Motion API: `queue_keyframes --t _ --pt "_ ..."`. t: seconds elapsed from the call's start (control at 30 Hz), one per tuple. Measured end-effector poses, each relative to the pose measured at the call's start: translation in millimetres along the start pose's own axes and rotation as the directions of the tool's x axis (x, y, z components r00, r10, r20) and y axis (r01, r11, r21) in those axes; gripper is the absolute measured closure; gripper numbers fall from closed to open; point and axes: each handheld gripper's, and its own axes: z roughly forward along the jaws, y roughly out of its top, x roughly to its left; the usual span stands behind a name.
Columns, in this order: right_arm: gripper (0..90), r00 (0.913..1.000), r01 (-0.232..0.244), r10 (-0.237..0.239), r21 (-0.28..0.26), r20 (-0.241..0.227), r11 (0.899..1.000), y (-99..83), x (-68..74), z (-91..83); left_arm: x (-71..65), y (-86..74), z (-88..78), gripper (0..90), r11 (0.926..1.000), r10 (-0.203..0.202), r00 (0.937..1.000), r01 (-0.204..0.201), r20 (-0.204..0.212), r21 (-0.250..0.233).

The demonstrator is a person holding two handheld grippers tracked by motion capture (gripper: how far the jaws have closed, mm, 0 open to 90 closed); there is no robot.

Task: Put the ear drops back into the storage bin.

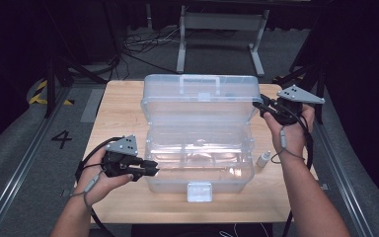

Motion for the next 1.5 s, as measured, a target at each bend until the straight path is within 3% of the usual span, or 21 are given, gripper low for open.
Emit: queue_keyframes --t 0.27,0.4,0.63,0.87,0.9,1.2,1.5 --pt "74.3 1.0000 0.001 -0.001 0.004 -0.006 1.000 0.4 -0.7 0.1 0.3 -5.2 22.7 71.6 0.9958 0.024 0.9995 -0.026 0.019 0.088" --pt "74.3 1.0000 -0.005 0.005 0.008 -0.007 1.000 0.9 -1.0 0.7 3.5 -7.0 36.0 70.3 0.9885 0.037 0.9989 -0.041 0.028 0.146" --pt "74.3 0.9999 -0.009 0.009 0.004 -0.009 1.000 1.3 -1.8 2.4 7.1 -9.6 46.5 69.1 0.9841 0.026 0.9992 -0.031 0.031 0.175" --pt "74.2 0.9999 -0.010 0.010 0.007 -0.011 1.000 1.8 -2.7 3.0 8.8 -13.1 52.6 74.8 0.9742 0.022 0.9986 -0.033 0.048 0.223" --pt "74.2 0.9999 -0.011 0.011 0.006 -0.012 1.000 1.9 -2.9 3.3 9.1 -14.0 54.6 74.8 0.9687 0.024 0.9991 -0.032 0.035 0.246" --pt "74.2 1.0000 -0.007 0.007 -0.011 -0.006 1.000 2.4 -4.2 6.4 9.2 -15.8 57.9 77.6 0.9700 0.029 0.9988 -0.038 0.040 0.240" --pt "74.7 0.9990 0.024 -0.022 -0.050 0.039 0.998 3.8 -2.6 11.2 9.7 -16.6 58.2 77.5 0.9715 0.029 0.9986 -0.038 0.044 0.234"
